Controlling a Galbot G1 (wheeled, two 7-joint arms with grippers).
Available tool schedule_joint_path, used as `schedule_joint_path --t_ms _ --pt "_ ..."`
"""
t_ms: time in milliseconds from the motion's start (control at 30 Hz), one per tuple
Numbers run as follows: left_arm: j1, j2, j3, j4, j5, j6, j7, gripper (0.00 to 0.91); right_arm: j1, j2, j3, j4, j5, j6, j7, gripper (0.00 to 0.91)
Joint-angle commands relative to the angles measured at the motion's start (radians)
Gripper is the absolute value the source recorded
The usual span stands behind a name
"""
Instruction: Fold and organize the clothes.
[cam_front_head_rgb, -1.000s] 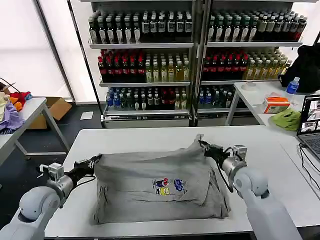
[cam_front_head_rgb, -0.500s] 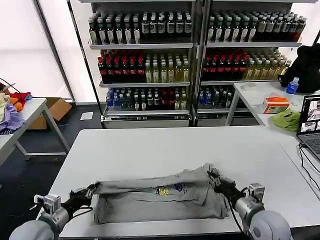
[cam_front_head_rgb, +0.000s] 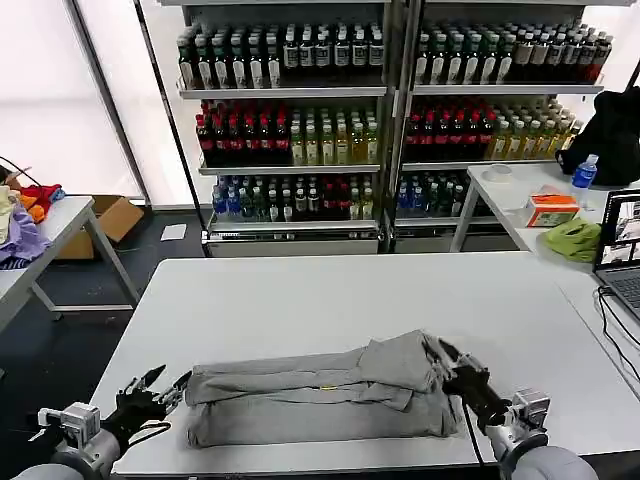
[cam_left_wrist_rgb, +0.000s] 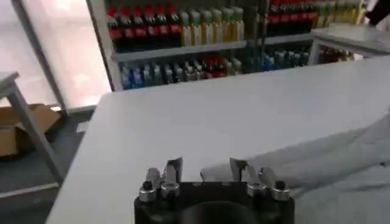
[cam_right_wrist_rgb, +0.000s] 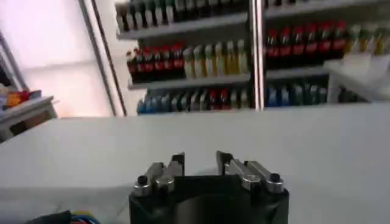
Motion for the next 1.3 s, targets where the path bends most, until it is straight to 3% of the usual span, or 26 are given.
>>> schedule_joint_path --t_ms 33,200,367,567,600,633,667,700,800,967,1133,1300 --pt "0.028 -0.163 0.109 -0.08 -0.073 -0.061 -0.36 0.907 0.022 0.024 0.027 -0.047 -0.121 0.327 -0.003 0.907" --pt "0.018 -0.287 0.313 0.002 0.03 -0.195 -0.484 0.907 -0.047 0.037 0.039 -0.115 -0.128 0.38 0.007 0.907" --pt "-0.017 -0.359 0.438 0.04 0.084 -0.197 -0.543 0.907 -0.064 0.036 0.032 -0.14 -0.14 0.376 0.028 0.907" --pt "-0.063 -0.397 0.457 0.144 0.124 -0.184 -0.546 0.907 -0.068 0.035 0.01 -0.114 -0.142 0.37 0.033 0.907" --pt "-0.068 -0.398 0.45 0.159 0.119 -0.176 -0.544 0.856 -0.069 0.034 0.009 -0.109 -0.14 0.37 0.032 0.907" --pt "-0.069 -0.398 0.446 0.164 0.117 -0.166 -0.543 0.645 -0.07 0.035 0.009 -0.107 -0.141 0.37 0.031 0.907" --pt "-0.07 -0.397 0.44 0.177 0.112 -0.159 -0.545 0.514 -0.07 0.034 0.009 -0.105 -0.142 0.37 0.031 0.907" --pt "-0.067 -0.398 0.435 0.182 0.112 -0.16 -0.538 0.232 -0.069 0.034 0.009 -0.106 -0.142 0.369 0.032 0.907" --pt "-0.06 -0.404 0.42 0.199 0.129 -0.161 -0.54 0.0 -0.064 0.028 0.009 -0.118 -0.139 0.372 0.03 0.907" --pt "-0.018 -0.424 0.435 0.149 0.156 -0.17 -0.524 0.01 -0.068 0.018 0.013 -0.115 -0.132 0.372 0.026 0.907" --pt "-0.029 -0.454 0.447 0.175 0.231 -0.243 -0.5 0.01 -0.067 0.021 0.011 -0.114 -0.122 0.37 0.028 0.907" --pt "-0.048 -0.421 0.421 0.183 0.234 -0.279 -0.481 0.01 -0.08 0.017 0.016 -0.104 -0.108 0.368 0.025 0.907"
